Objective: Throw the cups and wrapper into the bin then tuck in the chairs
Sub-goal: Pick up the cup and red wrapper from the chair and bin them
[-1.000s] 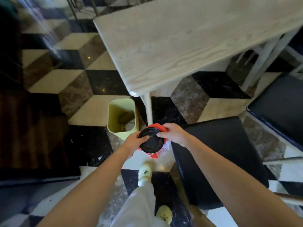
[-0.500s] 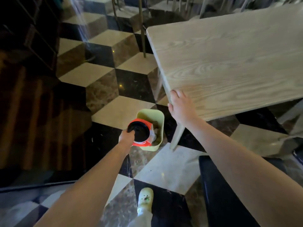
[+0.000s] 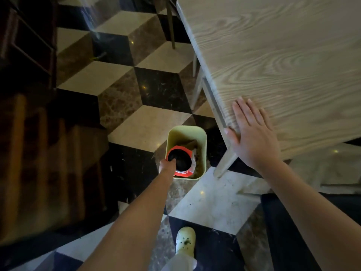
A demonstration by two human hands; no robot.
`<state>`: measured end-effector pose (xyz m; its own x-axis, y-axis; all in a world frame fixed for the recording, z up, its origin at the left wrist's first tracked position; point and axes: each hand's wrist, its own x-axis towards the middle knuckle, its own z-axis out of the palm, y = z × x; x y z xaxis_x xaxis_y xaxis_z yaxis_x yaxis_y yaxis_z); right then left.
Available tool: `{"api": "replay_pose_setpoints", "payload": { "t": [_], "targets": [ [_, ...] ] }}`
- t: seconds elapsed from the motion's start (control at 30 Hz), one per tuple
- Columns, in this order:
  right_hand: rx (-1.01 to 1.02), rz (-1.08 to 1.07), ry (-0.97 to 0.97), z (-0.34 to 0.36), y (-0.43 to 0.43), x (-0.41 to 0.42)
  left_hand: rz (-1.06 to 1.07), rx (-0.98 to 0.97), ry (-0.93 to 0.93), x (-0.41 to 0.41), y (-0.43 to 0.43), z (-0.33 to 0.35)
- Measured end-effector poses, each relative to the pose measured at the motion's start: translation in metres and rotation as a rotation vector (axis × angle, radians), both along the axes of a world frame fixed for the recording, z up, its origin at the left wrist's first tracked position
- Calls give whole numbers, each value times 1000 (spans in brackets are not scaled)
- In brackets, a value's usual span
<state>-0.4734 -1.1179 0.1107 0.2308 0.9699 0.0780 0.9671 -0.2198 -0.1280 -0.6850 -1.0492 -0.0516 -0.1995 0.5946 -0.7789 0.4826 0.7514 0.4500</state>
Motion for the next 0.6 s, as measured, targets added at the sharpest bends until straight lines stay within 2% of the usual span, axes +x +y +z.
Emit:
{"api": "replay_pose_setpoints", "payload": {
  "t": [0.07, 0.13, 0.23, 0.3, 0.43, 0.6],
  "targets": [
    [7, -6, -5, -2, -1, 0, 53, -32, -48, 2, 7, -21],
    [19, -2, -5, -1, -1, 1, 135, -66, -183, 3, 11, -34],
    [9, 1, 11, 0, -1, 1, 73, -91, -256, 8, 10, -30],
    [22, -6, 10, 1, -1, 0, -63, -7, -157, 9, 9, -22],
    [23, 4, 13, 1, -2, 2, -476, 136, 117, 4, 10, -17],
    [-2, 21, 42, 2, -3, 2, -879, 155, 248, 0, 0, 8]
  ]
}}
